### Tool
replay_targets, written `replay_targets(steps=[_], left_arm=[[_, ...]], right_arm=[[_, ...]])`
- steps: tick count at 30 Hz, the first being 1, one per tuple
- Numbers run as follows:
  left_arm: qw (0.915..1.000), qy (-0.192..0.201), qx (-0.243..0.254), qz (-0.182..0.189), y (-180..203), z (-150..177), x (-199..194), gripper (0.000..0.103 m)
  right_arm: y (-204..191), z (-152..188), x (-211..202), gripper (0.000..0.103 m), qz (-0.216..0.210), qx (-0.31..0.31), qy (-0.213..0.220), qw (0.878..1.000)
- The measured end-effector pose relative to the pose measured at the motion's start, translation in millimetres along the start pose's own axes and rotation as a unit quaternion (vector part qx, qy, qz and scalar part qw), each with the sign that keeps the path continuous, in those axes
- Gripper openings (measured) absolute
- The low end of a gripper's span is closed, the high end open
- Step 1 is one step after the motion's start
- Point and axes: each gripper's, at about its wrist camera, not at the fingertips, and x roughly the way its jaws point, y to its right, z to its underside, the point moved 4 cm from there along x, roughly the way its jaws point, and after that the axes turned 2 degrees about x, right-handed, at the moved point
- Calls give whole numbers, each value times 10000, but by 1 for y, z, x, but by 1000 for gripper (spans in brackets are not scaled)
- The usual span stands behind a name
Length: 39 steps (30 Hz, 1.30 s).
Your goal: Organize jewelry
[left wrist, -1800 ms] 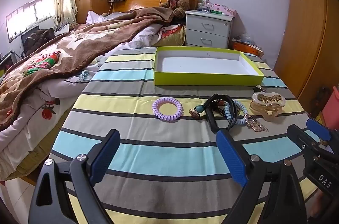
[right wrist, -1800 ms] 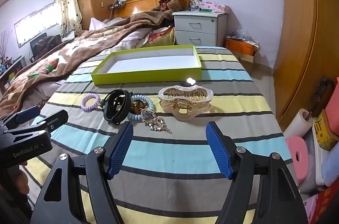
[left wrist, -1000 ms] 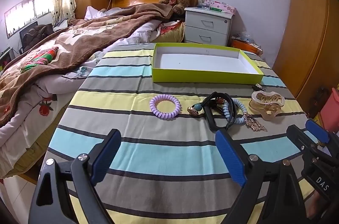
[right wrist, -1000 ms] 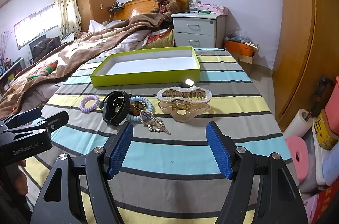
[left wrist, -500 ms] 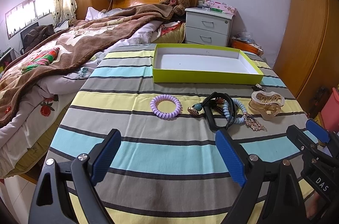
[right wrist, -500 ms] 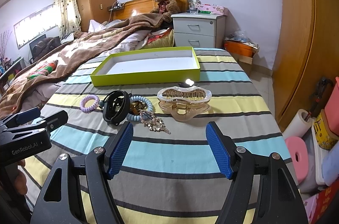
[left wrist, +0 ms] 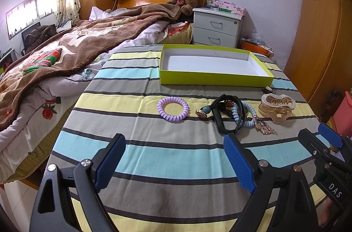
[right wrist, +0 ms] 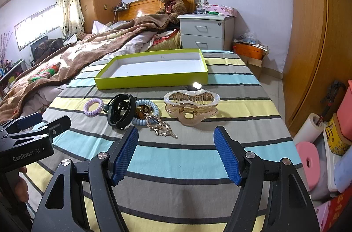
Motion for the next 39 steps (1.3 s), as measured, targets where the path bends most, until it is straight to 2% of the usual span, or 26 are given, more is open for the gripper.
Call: replay_targets(steps=[39], left_arm=[[10000,-56,5,14,-1,2,0,92]], right_arm=[[3,0,2,71,30,24,-23,10000]])
